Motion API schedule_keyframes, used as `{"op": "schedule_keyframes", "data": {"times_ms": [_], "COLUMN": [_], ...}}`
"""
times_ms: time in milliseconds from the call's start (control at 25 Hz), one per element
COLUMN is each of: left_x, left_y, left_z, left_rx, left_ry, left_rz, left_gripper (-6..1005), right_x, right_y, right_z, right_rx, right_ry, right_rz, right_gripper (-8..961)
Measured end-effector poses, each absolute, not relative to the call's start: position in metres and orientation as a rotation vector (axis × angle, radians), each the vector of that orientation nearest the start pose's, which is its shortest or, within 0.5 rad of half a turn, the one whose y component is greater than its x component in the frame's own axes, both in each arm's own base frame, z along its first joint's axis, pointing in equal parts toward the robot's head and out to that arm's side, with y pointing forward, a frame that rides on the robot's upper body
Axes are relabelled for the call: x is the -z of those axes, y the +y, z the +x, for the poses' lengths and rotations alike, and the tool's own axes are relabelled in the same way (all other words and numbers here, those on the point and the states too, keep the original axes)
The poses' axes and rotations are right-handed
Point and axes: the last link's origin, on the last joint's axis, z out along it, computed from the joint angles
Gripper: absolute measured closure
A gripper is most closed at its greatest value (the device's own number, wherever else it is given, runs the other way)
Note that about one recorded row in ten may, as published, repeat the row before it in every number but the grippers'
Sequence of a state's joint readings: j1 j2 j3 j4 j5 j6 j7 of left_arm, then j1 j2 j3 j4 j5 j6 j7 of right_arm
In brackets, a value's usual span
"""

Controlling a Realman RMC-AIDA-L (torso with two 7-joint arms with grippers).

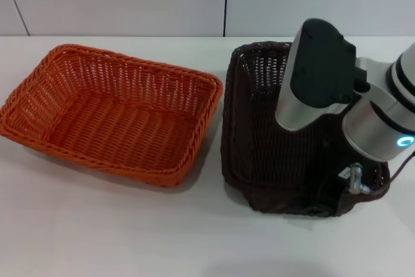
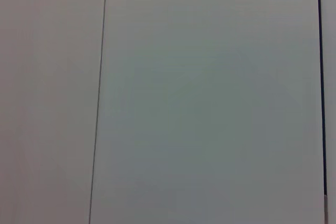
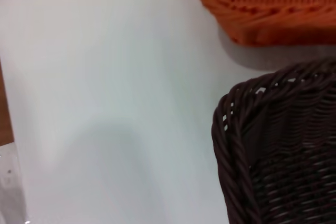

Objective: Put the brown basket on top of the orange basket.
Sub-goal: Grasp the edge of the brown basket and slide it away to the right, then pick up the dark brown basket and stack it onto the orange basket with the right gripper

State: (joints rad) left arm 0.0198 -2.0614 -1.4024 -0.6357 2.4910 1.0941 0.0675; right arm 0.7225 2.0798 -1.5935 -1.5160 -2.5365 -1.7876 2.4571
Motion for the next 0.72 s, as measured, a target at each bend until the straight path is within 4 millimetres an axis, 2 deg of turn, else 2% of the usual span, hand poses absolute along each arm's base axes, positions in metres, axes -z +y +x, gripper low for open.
{"op": "schedule_keyframes", "data": {"times_ms": [120,360,720], "left_x": [-0.075,-0.075,-0.076], "left_y": [0.248,0.245,0.241], "left_z": [-0.39,-0.392,-0.393], "left_rx": [0.562,0.554,0.557], "left_ry": [-0.568,-0.564,-0.554], "left_rz": [-1.069,-1.066,-1.057], "left_gripper": [271,271,271], "right_x": [0.013,0.003,-0.002], "right_y": [0.321,0.32,0.318], "right_z": [0.098,0.084,0.079], "right_rx": [0.724,0.684,0.675], "right_ry": [0.317,0.285,0.281], "right_rz": [-2.852,-2.807,-2.775], "right_gripper": [679,752,771]}}
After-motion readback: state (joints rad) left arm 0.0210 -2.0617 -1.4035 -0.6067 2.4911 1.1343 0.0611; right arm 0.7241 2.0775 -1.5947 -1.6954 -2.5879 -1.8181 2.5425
